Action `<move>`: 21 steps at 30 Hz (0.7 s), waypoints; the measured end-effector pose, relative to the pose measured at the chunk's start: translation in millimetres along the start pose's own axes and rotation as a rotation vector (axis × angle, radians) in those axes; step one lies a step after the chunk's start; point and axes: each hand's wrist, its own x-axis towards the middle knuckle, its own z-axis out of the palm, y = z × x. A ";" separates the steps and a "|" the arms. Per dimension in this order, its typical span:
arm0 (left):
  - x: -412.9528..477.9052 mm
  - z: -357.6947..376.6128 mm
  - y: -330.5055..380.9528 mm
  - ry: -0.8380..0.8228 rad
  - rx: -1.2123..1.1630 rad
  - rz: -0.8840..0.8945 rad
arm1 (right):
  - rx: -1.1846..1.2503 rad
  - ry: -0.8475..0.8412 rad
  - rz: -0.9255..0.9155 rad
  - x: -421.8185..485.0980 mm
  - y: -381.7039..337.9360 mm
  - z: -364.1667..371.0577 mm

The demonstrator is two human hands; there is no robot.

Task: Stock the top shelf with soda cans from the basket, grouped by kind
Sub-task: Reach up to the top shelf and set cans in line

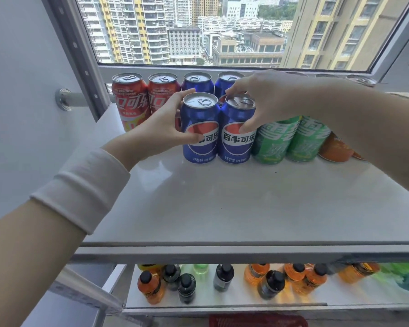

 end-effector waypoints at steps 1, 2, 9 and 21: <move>-1.0 3.0 0.8 0.018 0.000 -0.007 | -0.001 0.003 -0.002 -0.4 -0.4 0.7; -2.1 6.2 1.7 0.040 0.001 -0.012 | -0.002 0.005 -0.005 -1.4 -0.9 1.5; -15.8 26.3 7.6 0.182 0.048 -0.087 | 0.148 0.165 0.002 -27.1 -5.3 4.7; -109.7 114.5 83.0 0.590 0.269 -0.120 | 0.261 0.392 -0.031 -186.5 34.4 24.6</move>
